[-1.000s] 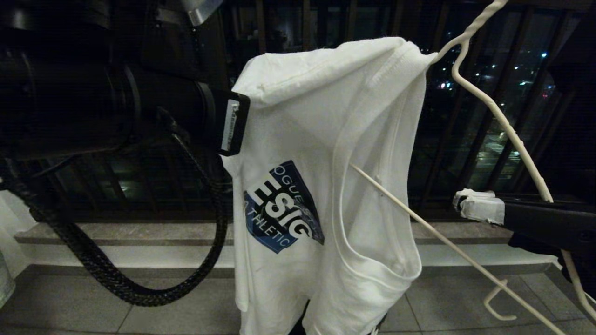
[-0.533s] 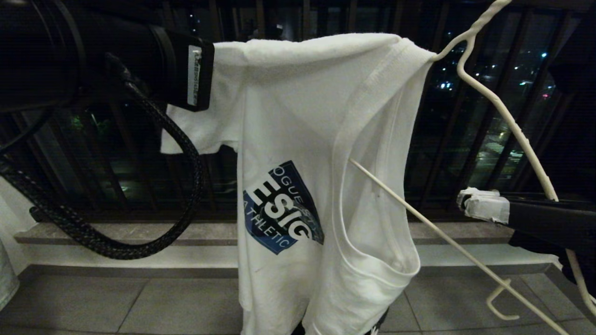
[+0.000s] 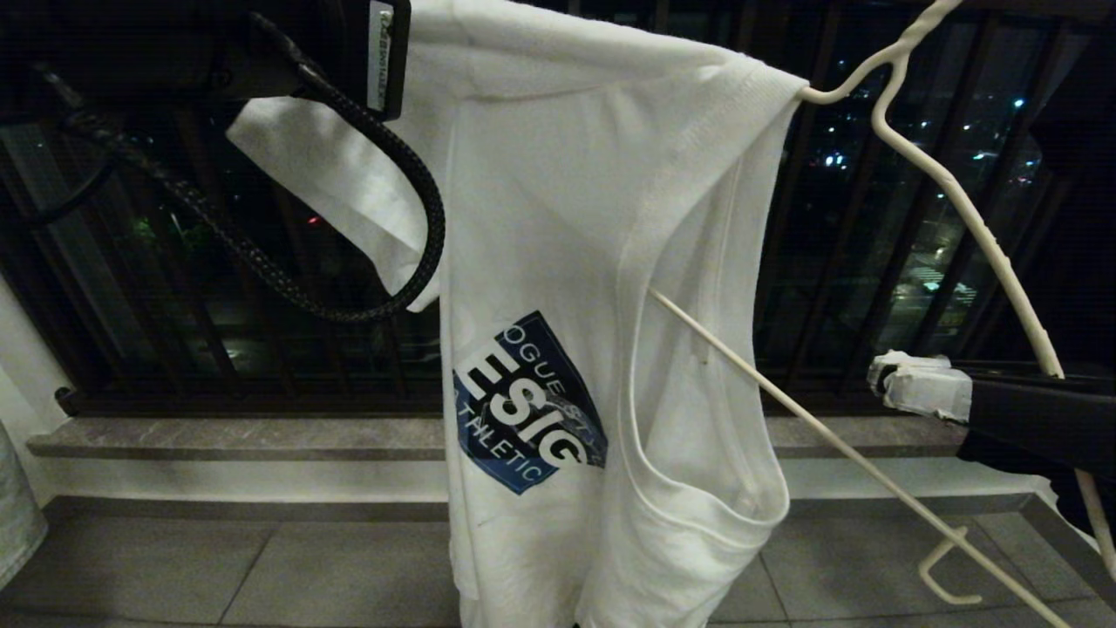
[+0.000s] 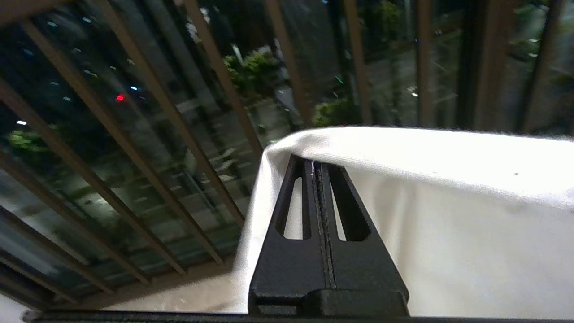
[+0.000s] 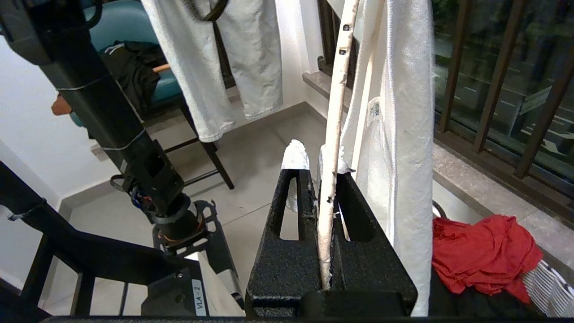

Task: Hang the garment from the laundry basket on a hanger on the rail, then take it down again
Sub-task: Hang the clothes on the clothes rack

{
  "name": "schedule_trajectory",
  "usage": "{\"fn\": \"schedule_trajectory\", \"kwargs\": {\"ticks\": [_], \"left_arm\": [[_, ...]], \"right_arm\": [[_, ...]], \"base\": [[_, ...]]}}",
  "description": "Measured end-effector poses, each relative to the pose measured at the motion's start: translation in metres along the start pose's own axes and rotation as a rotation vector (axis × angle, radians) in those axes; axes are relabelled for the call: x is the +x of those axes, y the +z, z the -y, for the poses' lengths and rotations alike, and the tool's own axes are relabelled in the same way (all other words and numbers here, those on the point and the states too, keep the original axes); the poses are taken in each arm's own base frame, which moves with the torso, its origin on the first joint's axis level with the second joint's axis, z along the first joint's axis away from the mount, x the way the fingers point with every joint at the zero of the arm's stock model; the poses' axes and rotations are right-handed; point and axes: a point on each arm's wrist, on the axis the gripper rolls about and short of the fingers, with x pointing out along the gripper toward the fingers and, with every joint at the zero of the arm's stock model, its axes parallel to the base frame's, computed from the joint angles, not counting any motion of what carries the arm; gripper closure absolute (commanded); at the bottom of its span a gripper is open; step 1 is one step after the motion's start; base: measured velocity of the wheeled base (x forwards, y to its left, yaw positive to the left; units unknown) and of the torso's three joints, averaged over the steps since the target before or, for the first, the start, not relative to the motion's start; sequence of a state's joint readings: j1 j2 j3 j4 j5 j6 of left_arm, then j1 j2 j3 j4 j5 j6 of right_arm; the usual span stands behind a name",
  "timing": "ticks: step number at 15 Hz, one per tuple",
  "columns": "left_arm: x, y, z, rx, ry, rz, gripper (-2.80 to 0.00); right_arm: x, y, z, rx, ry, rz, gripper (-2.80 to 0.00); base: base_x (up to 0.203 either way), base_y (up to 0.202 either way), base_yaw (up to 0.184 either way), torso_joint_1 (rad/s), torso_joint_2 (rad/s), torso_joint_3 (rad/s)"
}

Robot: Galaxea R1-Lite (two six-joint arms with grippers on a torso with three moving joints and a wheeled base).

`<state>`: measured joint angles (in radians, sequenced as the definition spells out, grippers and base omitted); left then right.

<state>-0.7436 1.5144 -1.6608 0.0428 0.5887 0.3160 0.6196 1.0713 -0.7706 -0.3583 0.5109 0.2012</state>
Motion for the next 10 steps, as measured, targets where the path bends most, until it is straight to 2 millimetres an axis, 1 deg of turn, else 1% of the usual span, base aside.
{"fn": "schedule_trajectory", "kwargs": {"ticks": [7, 10], "left_arm": [[0.028, 0.006, 0.007, 0.082, 0.034, 0.009, 0.0], [0.043, 0.005, 0.006, 0.107, 0.067, 0.003, 0.0]], "right_arm": [[-0.001, 0.001, -0.001, -0.003, 0.002, 0.005, 0.0], [-0.002, 0.001, -0.002, -0.005, 0.01, 0.007, 0.0]], "base": [[0.0, 0.0, 0.0, 0.0, 0.0, 0.0], [0.0, 0.0, 0.0, 0.0, 0.0, 0.0]]}}
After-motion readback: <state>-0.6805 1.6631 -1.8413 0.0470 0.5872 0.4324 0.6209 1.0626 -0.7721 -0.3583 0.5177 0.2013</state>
